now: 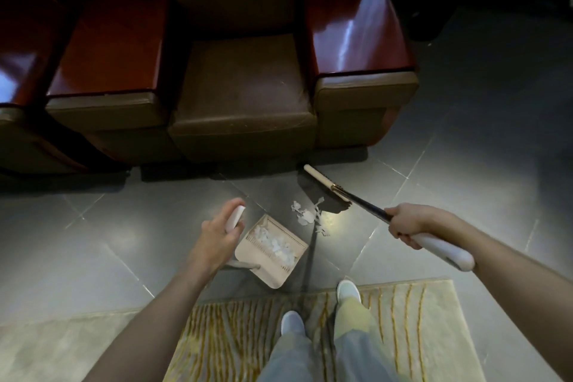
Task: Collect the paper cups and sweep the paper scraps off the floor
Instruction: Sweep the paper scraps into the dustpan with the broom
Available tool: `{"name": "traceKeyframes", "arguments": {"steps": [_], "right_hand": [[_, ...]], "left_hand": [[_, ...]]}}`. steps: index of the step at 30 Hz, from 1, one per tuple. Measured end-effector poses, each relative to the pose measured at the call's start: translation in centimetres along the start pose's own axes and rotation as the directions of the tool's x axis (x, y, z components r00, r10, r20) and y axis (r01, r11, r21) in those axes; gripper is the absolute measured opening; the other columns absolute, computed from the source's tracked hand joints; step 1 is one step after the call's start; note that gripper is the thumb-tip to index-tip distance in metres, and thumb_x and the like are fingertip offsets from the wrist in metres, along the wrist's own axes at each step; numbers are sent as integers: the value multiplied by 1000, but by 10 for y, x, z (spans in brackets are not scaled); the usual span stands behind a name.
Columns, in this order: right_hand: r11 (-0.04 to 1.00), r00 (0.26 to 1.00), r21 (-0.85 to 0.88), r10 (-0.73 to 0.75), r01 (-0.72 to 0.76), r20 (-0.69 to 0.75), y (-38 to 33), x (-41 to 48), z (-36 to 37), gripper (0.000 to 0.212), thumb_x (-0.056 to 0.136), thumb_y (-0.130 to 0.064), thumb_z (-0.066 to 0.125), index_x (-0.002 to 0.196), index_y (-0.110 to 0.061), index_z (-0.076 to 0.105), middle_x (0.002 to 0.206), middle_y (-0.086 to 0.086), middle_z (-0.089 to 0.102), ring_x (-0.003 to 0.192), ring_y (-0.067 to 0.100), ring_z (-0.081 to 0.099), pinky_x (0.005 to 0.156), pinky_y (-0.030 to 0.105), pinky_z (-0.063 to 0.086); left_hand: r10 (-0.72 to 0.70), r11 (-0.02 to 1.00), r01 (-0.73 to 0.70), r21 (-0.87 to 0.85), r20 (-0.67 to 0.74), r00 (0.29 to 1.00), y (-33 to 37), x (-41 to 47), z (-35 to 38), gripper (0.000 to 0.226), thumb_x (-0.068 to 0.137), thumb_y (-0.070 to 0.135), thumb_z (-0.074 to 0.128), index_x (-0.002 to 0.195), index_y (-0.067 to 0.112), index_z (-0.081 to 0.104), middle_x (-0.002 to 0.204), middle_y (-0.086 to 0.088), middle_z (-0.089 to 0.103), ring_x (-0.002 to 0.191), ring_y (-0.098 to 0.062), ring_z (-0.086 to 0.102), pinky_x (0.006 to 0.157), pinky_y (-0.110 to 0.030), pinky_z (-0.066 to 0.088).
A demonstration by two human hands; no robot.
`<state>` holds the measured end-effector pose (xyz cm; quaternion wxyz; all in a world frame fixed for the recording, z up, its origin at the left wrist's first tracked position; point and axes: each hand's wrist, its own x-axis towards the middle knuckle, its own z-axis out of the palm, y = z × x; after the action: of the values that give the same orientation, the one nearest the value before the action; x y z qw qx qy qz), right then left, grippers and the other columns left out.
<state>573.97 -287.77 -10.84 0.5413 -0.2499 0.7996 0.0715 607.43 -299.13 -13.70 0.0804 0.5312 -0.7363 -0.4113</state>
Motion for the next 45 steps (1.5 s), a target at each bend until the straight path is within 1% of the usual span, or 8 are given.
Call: {"name": "traceKeyframes", "arguments": {"steps": [4,10,16,21,27,32,38,45], "right_hand": [[996,998,-90,-27,22,-49,-13,19,37,41,83,-2,39,123,-2,51,71,9,60,53,19,55,49,27,46],[998,989,26,-64,61,136,-30,12,106,46,78,-3,44,123,-1,53,82,13,62,66,24,57,57,31,48],[997,961,12,-81,80,265,-52,-12,130,40,76,-5,47,114,-3,59,83,12,58,73,25,55,65,34,46],[989,953,87,-138,119,268,-44,-27,107,26,82,-9,50,107,-9,59,70,0,52,52,9,50,44,16,42],[949,929,300,-19,-100,370,-20,-57,66,58,89,1,42,146,-8,33,48,-1,39,40,7,34,37,14,30],[877,931,444,10,-184,366,26,-83,32,56,92,0,40,146,-13,32,45,-1,36,31,6,34,29,14,31],[796,970,587,0,-147,242,88,-108,-5,50,92,2,39,135,-24,42,42,0,37,28,7,34,28,12,30],[689,990,715,36,-121,133,183,-135,-54,44,90,2,40,124,-24,51,44,2,40,30,7,35,29,12,32]], "left_hand": [[24,999,-24,23,-2,1000,-1,20,-8,31,96,24,50,126,33,45,74,-6,58,50,-17,51,45,-29,45],[29,999,-28,31,-13,1000,2,33,-24,31,96,23,51,126,31,47,80,-1,57,66,-35,61,53,-42,53],[42,999,-43,-2,-17,999,-1,25,-22,31,95,18,53,124,29,49,80,-3,58,66,-37,61,56,-49,53],[72,997,-72,-18,-20,997,-3,9,-14,30,95,18,54,121,31,49,82,-1,57,63,-29,59,55,-46,53],[140,990,-140,13,48,989,7,-7,-2,29,95,20,54,120,34,49,82,-1,59,61,-22,58,54,-42,51],[192,981,-193,12,41,981,25,-18,15,32,94,18,55,122,31,48,81,-4,61,60,-24,59,52,-39,50],[289,957,-289,-15,15,957,66,-18,49,26,93,14,56,112,31,51,77,4,58,58,-7,52,54,-21,43],[400,916,-400,-20,80,913,152,-8,118,27,94,14,54,118,27,49,77,6,55,57,-8,51,47,-15,39]]}}
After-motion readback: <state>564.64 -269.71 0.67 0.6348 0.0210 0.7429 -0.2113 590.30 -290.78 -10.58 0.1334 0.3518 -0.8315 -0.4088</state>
